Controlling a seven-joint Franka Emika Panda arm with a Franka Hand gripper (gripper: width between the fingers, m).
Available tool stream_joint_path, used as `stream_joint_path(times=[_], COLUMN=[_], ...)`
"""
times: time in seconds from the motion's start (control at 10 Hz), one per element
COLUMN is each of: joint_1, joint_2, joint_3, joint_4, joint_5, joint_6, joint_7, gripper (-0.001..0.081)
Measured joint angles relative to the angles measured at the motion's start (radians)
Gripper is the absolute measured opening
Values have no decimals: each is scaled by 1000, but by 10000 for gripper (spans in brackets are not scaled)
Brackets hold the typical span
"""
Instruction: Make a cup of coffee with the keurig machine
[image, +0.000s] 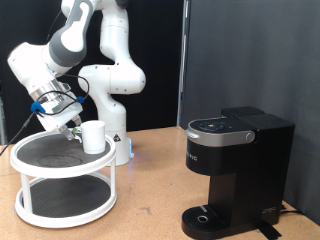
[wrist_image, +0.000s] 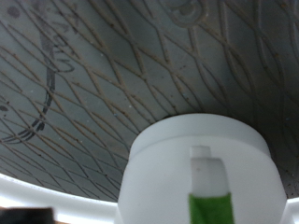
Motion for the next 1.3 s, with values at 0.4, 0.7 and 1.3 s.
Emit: stream_joint_path(times=[0.4,0.7,1.3], joint_1=[0,-1,-7], joint_2=[0,0,-28], joint_3=[0,0,-1], joint_4=[-3,-5,10], joint_5=[0,-1,1], joint_6=[3,4,-45], joint_7=[-3,-3,0], gripper=[131,9,5])
